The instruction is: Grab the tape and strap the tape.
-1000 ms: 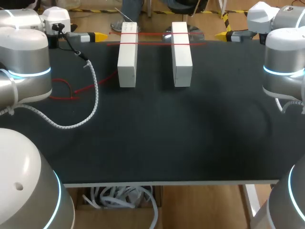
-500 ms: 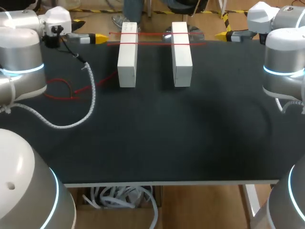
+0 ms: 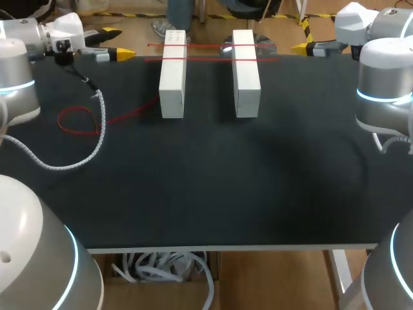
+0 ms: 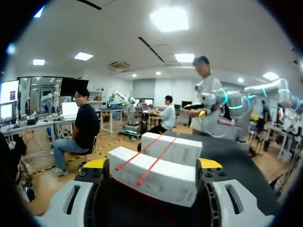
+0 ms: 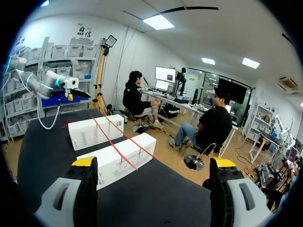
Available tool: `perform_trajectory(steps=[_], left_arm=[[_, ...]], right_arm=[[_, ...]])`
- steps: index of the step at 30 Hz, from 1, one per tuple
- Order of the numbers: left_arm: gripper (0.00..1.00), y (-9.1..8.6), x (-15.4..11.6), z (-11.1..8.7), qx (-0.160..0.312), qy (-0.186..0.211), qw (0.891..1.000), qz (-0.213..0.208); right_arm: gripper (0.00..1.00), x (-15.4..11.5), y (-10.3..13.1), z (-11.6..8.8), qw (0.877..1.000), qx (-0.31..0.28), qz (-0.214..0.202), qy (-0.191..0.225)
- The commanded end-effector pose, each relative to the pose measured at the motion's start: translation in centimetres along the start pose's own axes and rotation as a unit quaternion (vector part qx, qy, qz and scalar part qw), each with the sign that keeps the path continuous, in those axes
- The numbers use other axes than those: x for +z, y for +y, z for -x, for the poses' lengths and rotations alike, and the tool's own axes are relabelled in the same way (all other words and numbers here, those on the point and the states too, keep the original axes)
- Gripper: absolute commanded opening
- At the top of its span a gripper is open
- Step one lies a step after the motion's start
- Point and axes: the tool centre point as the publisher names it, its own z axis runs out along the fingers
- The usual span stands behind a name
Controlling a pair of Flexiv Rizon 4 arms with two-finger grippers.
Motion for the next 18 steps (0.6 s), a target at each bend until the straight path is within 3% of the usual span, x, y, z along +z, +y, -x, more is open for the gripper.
perform_trajectory(steps=[1,3,4,8,12,14,17,18], left_arm=[[0.68,0.6,0.1,0.5,0.015,0.04,0.999,-0.01],[0.77,0.9,0.4,0.5,0.022,0.051,0.998,-0.014],[0.51,1.0,0.6,0.4,0.022,0.055,0.998,-0.015],[0.44,1.4,1.3,0.3,0.033,0.076,0.996,-0.018],[0.49,1.7,1.7,0.5,0.03,0.089,0.995,-0.028],[0.4,1.8,1.9,0.5,0.027,0.093,0.995,-0.03],[0.46,2.2,2.1,0.6,0.025,0.102,0.994,-0.033],[0.44,2.3,2.1,0.6,0.026,0.104,0.994,-0.033]], right_arm=[[1.0,-0.1,0.0,0.0,1.0,0.0,0.001,0.0],[1.0,-0.1,0.0,0.0,1.0,0.0,0.001,0.0],[1.0,-0.1,0.0,0.0,1.0,0.0,0.001,0.0],[1.0,-0.1,0.0,0.0,1.0,0.0,0.001,0.0],[1.0,-0.1,0.0,0.0,1.0,0.0,0.001,0.0],[1.0,-0.1,0.0,0.0,1.0,0.0,0.001,0.0],[1.0,-0.1,0.0,0.0,1.0,0.0,0.001,0.0],[1.0,-0.1,0.0,0.0,1.0,0.0,0.001,0.0]])
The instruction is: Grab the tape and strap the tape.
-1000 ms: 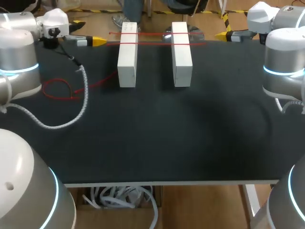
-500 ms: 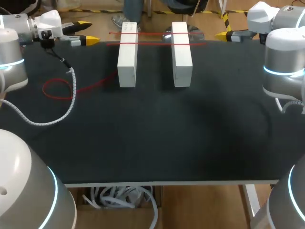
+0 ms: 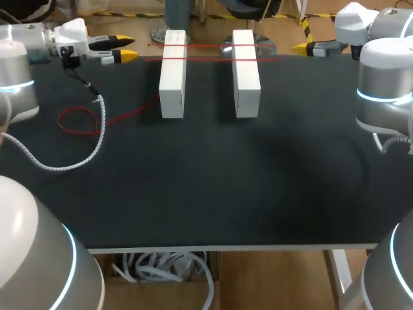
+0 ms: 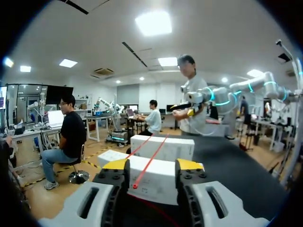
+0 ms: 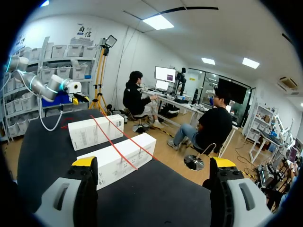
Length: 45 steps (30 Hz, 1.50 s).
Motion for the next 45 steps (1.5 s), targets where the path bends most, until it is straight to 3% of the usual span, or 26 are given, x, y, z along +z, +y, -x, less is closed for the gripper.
perform_trajectory(steps=[1,4,7,34,45], left_arm=[[0.43,0.8,0.3,0.8,0.0,0.038,0.999,-0.007],[0.45,1.1,0.4,0.8,0.001,0.046,0.999,-0.006],[0.36,1.1,0.5,0.8,0.0,0.055,0.998,-0.011],[0.42,3.6,2.4,1.8,0.03,0.095,0.995,-0.015],[0.4,5.6,3.3,2.5,0.024,0.105,0.994,-0.007]], right_arm=[[1.0,-0.1,0.0,0.0,1.0,0.0,0.001,0.0],[1.0,-0.1,0.0,0.0,1.0,0.0,0.001,0.0],[1.0,-0.1,0.0,0.0,1.0,0.0,0.001,0.0],[1.0,-0.1,0.0,0.0,1.0,0.0,0.001,0.0],[1.0,-0.1,0.0,0.0,1.0,0.0,0.001,0.0]])
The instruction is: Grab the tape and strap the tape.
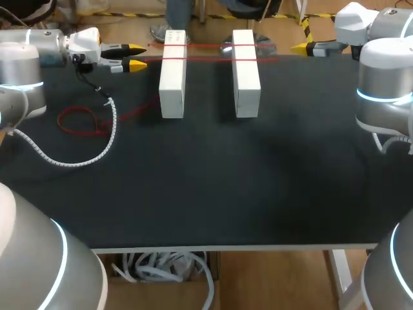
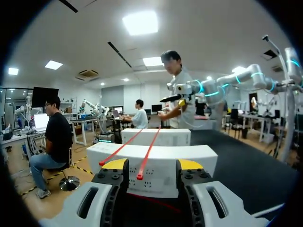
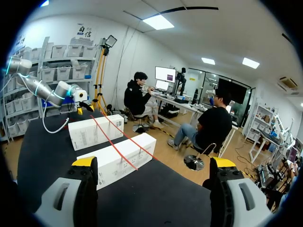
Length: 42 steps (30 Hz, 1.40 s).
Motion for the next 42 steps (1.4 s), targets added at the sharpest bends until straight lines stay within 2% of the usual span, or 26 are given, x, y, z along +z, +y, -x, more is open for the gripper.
perform_trajectory(steps=[1,9,13,16,25,42], left_arm=[[0.4,1.1,0.3,1.1,-0.001,0.035,0.999,-0.001],[0.4,2.2,0.3,2.0,-0.002,0.041,0.999,0.005],[0.39,2.5,0.2,2.3,-0.03,0.041,0.999,-0.001],[0.39,2.7,0.0,2.2,-0.031,0.043,0.999,0.0],[0.36,2.2,-0.1,1.7,-0.02,0.045,0.999,-0.009],[0.37,2.0,0.4,1.5,-0.022,0.047,0.999,-0.013]], right_arm=[[1.0,0.0,0.0,0.0,1.0,0.0,0.001,0.0],[1.0,0.0,0.0,0.0,1.0,0.0,0.001,0.0],[1.0,0.0,0.0,0.0,1.0,0.0,0.001,0.0],[1.0,0.0,0.0,0.0,1.0,0.0,0.001,0.0],[1.0,0.0,0.0,0.0,1.0,0.0,0.001,0.0],[1.0,0.0,0.0,0.0,1.0,0.0,0.001,0.0]])
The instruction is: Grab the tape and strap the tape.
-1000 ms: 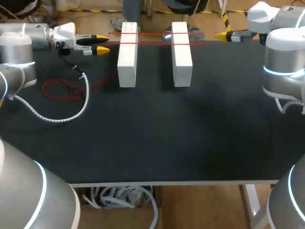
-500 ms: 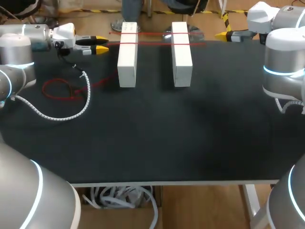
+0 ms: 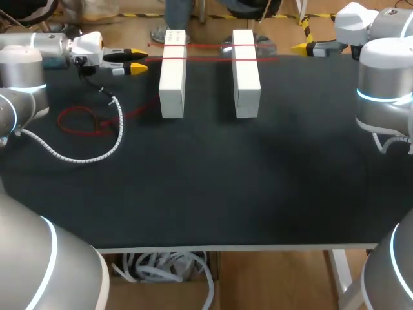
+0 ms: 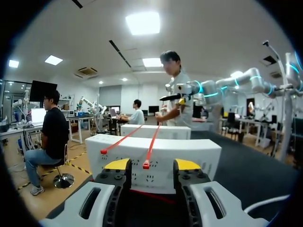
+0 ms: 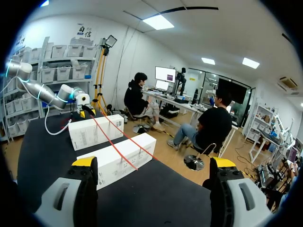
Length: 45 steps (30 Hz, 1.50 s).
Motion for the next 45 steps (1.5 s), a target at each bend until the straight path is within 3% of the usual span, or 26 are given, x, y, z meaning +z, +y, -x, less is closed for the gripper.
perform_trajectory(steps=[1,5,14,23,40,45], left_arm=[[0.36,0.27,0.07,0.71,-0.001,0.028,1.0,-0.003],[0.33,0.31,0.16,0.7,-0.002,0.029,1.0,-0.005],[0.35,0.61,0.3,0.72,-0.002,0.03,1.0,-0.003],[0.24,0.48,0.91,0.73,-0.008,0.026,1.0,-0.009],[0.16,0.82,0.83,0.57,-0.008,0.037,0.999,-0.005],[0.09,0.76,0.76,0.54,-0.007,0.039,0.999,-0.005]], right_arm=[[1.0,-0.05,-0.03,-0.01,1.0,0.0,0.001,0.0],[1.0,-0.05,-0.03,-0.01,1.0,0.0,0.001,0.0],[1.0,-0.05,-0.03,-0.01,1.0,0.0,0.001,0.0],[1.0,-0.05,-0.03,-0.01,1.0,0.0,0.001,0.0],[1.0,-0.05,-0.03,-0.01,1.0,0.0,0.001,0.0],[1.0,-0.05,-0.03,-0.01,1.0,0.0,0.001,0.0]])
